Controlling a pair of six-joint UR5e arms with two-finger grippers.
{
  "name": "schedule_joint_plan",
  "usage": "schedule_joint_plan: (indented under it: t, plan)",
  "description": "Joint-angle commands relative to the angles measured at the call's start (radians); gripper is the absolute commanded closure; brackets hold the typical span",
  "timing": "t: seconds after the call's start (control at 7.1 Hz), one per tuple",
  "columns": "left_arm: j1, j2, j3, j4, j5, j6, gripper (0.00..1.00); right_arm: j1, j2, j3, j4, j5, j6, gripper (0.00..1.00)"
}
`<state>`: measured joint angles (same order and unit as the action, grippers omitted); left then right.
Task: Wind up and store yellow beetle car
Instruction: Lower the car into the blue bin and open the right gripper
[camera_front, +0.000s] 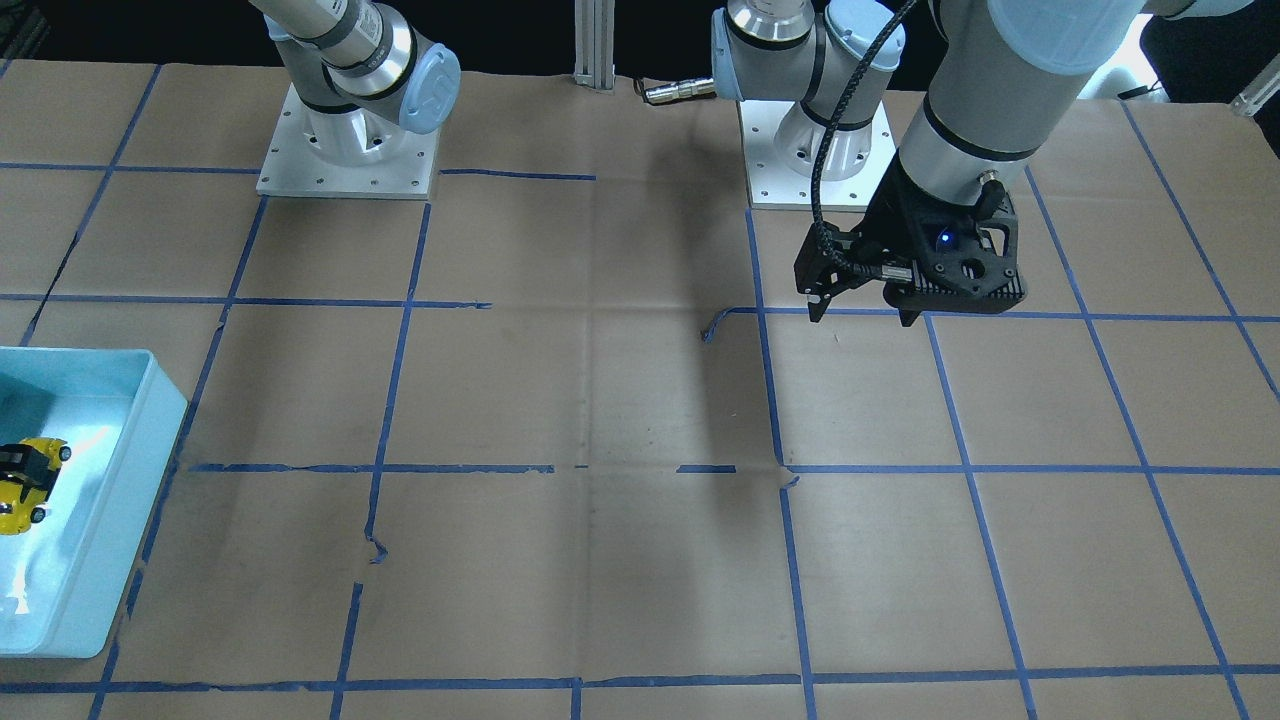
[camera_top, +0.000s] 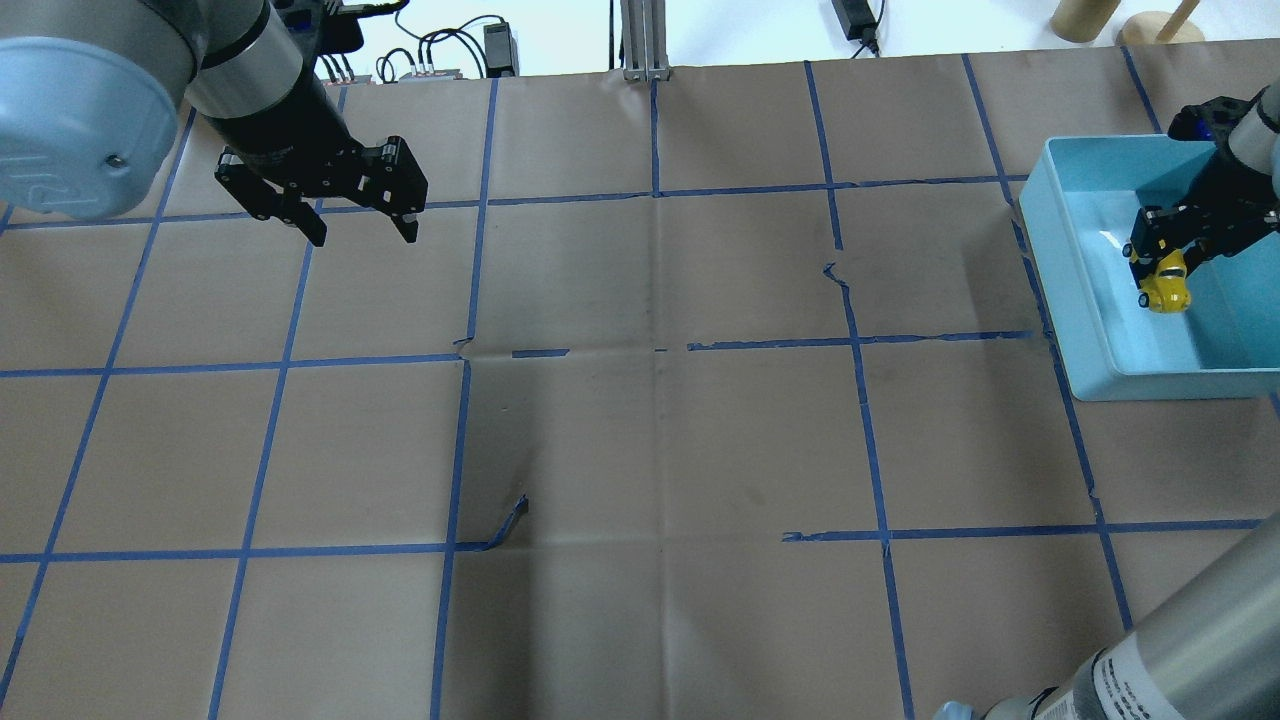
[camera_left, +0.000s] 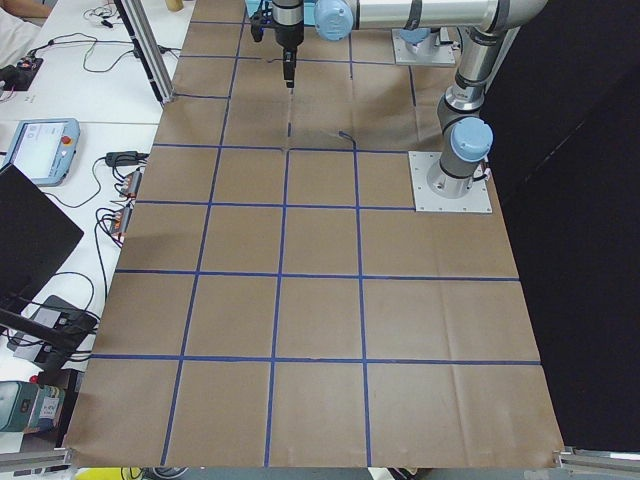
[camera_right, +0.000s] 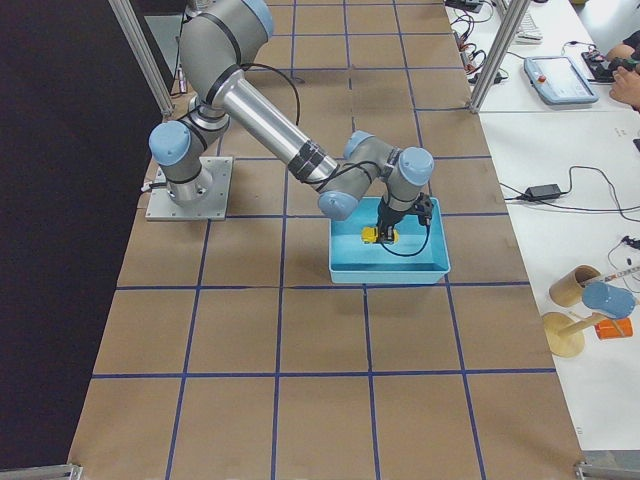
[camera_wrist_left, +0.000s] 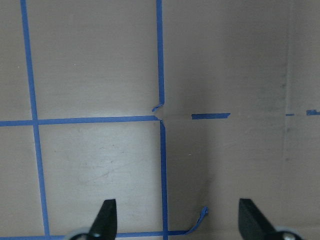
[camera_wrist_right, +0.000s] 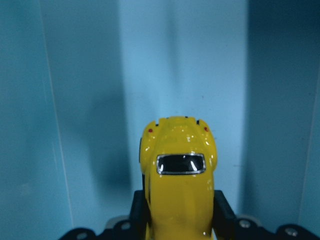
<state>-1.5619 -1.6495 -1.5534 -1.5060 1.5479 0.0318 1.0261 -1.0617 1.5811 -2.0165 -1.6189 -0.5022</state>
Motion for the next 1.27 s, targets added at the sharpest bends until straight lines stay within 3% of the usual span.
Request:
schedule_joint_plan:
  t: [0.0,0.28,0.42,0.85,1.13]
  plan:
    - [-0.001,-0.003,-0.004,0.0,0.0,0.0,0.13,-0.003,-0.001,0.078,-0.127,-0.01,-0.022,0.86]
    - [0.0,-0.006,-0.004,0.0,0.0,0.0,0.13,-0.001,0.005,0.079,-0.13,-0.007,-0.019,0.2]
    - [-0.001,-0.01,-0.002,0.0,0.0,0.002,0.13,-0.001,0.003,0.076,-0.13,-0.007,-0.019,0.06]
    - [-0.001,-0.012,-0.001,0.0,0.0,0.007,0.13,-0.001,-0.064,0.045,-0.081,-0.003,-0.012,0.01]
    - [-0.001,-0.012,-0.001,0.0,-0.002,0.014,0.12,0.005,-0.165,-0.04,0.113,0.001,-0.006,0.01]
